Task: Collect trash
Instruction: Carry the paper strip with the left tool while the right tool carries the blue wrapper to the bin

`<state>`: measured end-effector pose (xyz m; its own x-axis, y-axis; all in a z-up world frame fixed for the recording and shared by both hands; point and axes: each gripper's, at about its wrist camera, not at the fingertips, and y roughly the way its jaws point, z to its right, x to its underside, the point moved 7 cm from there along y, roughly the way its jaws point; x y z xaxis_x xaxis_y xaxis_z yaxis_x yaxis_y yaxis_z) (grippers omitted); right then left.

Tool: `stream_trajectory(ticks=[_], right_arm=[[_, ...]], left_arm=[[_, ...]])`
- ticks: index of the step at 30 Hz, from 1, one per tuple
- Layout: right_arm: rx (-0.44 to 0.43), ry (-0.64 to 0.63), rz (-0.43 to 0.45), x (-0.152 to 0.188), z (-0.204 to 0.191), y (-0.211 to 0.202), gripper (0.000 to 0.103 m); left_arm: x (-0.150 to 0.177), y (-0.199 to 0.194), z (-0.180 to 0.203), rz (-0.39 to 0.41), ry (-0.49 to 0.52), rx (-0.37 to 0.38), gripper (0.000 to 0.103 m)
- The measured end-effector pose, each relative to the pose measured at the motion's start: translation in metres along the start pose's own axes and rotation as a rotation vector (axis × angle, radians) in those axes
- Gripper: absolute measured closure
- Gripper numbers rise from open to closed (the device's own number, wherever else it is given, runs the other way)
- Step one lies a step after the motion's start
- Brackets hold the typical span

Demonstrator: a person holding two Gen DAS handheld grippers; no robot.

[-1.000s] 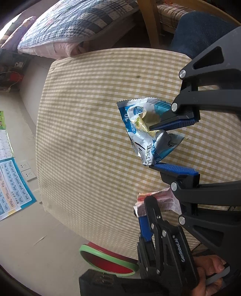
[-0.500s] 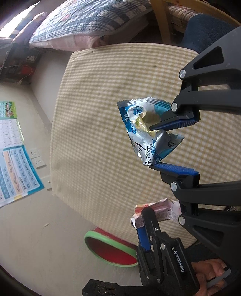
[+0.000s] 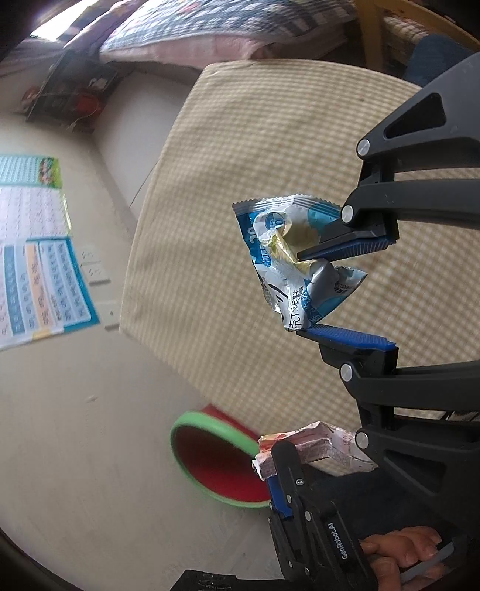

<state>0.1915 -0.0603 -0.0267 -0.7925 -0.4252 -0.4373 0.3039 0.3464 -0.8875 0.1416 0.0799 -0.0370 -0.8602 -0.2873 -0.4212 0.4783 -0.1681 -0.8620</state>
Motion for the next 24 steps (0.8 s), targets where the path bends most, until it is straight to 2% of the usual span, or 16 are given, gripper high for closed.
stream_trajectory(ticks=[16, 24], right_arm=[[-0.090, -0.165, 0.018, -0.050, -0.106, 0.022, 0.069], [-0.155, -0.255, 0.020, -0.079, -0.173, 0.042, 0.069]], left_arm=[[-0.019, -0.042, -0.106, 0.089, -0.153, -0.092, 0.073], [-0.032, -0.062, -0.167, 0.131, -0.226, -0.145, 0.073]])
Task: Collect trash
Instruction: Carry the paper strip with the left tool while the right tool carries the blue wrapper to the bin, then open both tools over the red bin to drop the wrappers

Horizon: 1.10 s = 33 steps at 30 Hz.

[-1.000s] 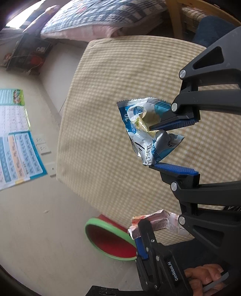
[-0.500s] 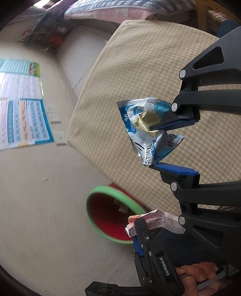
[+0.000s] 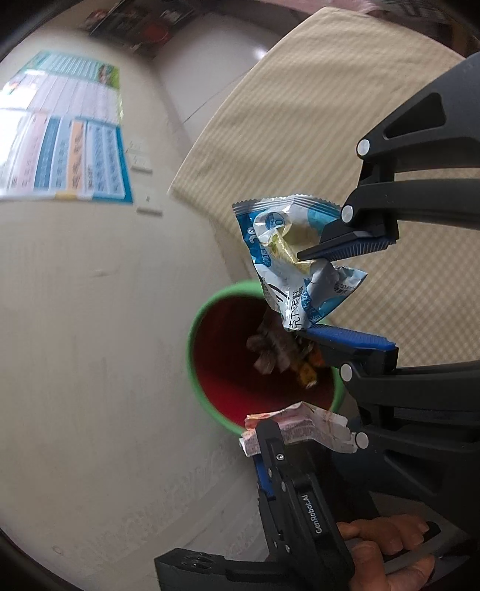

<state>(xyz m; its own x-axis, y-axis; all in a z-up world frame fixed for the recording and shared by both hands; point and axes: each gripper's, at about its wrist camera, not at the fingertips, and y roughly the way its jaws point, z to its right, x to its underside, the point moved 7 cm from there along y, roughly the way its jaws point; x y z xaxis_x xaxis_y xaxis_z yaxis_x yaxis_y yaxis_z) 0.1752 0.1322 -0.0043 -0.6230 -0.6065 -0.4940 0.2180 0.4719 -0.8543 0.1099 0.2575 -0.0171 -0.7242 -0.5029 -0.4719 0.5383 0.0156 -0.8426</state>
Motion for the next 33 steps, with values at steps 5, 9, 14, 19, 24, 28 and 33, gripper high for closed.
stream_trajectory(ticks=[5, 9, 14, 19, 24, 28, 33], right_arm=[[-0.038, -0.042, -0.013, -0.021, -0.030, 0.024, 0.069], [-0.060, -0.068, -0.024, -0.036, -0.047, 0.042, 0.069], [-0.076, -0.086, -0.035, -0.050, -0.062, 0.059, 0.069], [-0.087, -0.106, -0.043, -0.058, -0.072, 0.070, 0.066], [-0.086, -0.124, -0.041, -0.063, -0.075, 0.075, 0.052], [-0.081, -0.115, -0.035, -0.061, -0.072, 0.074, 0.032], [-0.060, -0.102, -0.033, -0.051, -0.064, 0.066, 0.015]], left_arm=[[-0.017, -0.003, -0.032, 0.018, -0.037, -0.019, 0.073], [-0.028, -0.001, -0.049, 0.025, -0.048, -0.027, 0.072], [-0.041, 0.000, -0.061, 0.033, -0.049, -0.034, 0.072], [-0.051, 0.003, -0.069, 0.038, -0.052, -0.030, 0.071], [-0.061, 0.004, -0.070, 0.056, -0.057, -0.023, 0.050], [-0.064, 0.000, -0.072, 0.079, -0.065, -0.029, 0.026], [-0.061, -0.004, -0.071, 0.092, -0.063, -0.046, 0.006]])
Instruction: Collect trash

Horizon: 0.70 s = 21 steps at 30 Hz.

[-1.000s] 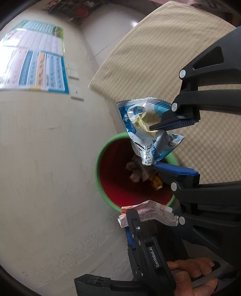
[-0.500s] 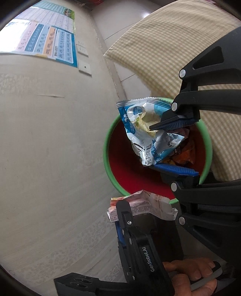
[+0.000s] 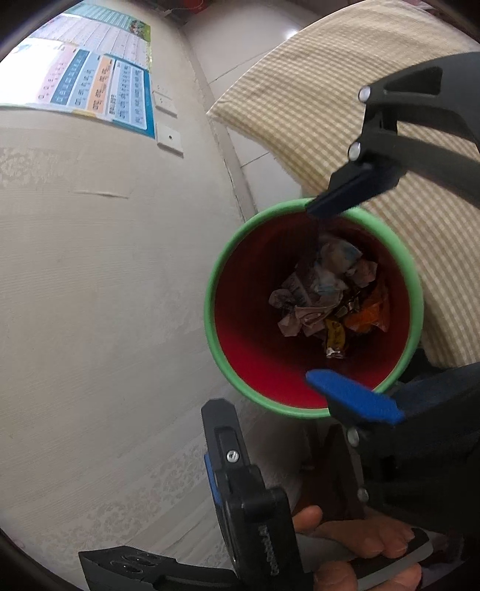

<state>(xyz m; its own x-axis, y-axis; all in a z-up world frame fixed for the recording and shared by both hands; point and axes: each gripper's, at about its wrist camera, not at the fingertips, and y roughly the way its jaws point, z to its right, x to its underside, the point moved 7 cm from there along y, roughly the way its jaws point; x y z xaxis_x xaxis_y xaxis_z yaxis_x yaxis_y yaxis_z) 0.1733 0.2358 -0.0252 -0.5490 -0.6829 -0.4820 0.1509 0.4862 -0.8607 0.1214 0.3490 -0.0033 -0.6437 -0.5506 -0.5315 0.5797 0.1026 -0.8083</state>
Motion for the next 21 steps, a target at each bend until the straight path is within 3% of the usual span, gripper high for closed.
stream_trajectory(ticks=[3, 10, 16, 21], right_arm=[[0.025, 0.011, 0.008, 0.007, 0.006, -0.009, 0.007], [0.065, 0.070, 0.031, 0.034, 0.032, -0.039, 0.007], [0.135, 0.154, 0.080, 0.073, 0.067, -0.082, 0.007], [0.199, 0.235, 0.106, 0.115, 0.097, -0.112, 0.007]], left_arm=[[0.003, -0.003, 0.006, 0.007, 0.009, -0.003, 0.006], [0.020, -0.019, 0.032, 0.018, 0.039, 0.024, 0.006], [0.046, -0.039, 0.075, 0.103, 0.141, 0.007, 0.006], [0.081, -0.040, 0.122, 0.094, 0.216, 0.056, 0.006]])
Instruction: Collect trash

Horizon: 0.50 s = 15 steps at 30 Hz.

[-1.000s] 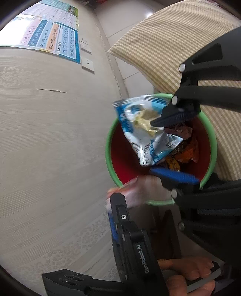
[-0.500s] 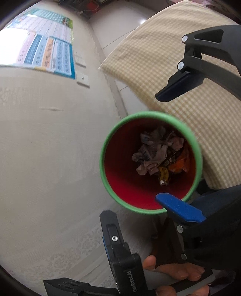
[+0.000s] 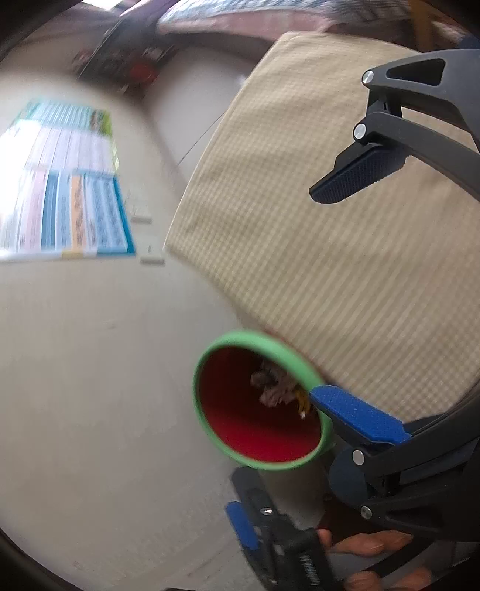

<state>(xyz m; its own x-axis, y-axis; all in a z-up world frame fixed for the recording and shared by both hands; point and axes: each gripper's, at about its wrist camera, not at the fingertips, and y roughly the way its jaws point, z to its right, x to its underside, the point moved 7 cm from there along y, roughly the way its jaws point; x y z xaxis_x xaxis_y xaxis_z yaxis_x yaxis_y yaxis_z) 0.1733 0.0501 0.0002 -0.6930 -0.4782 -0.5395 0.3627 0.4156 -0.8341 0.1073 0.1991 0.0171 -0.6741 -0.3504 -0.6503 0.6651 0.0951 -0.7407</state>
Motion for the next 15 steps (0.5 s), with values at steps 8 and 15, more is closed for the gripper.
stream_trajectory(ticks=[8, 15], right_arm=[[0.112, 0.097, 0.044, 0.062, 0.071, -0.037, 0.007], [0.234, 0.182, 0.136, 0.110, 0.121, -0.073, 0.007]], left_arm=[[0.051, 0.003, 0.086, -0.019, 0.135, 0.102, 0.006], [0.092, 0.014, 0.131, -0.014, 0.217, 0.122, 0.006]])
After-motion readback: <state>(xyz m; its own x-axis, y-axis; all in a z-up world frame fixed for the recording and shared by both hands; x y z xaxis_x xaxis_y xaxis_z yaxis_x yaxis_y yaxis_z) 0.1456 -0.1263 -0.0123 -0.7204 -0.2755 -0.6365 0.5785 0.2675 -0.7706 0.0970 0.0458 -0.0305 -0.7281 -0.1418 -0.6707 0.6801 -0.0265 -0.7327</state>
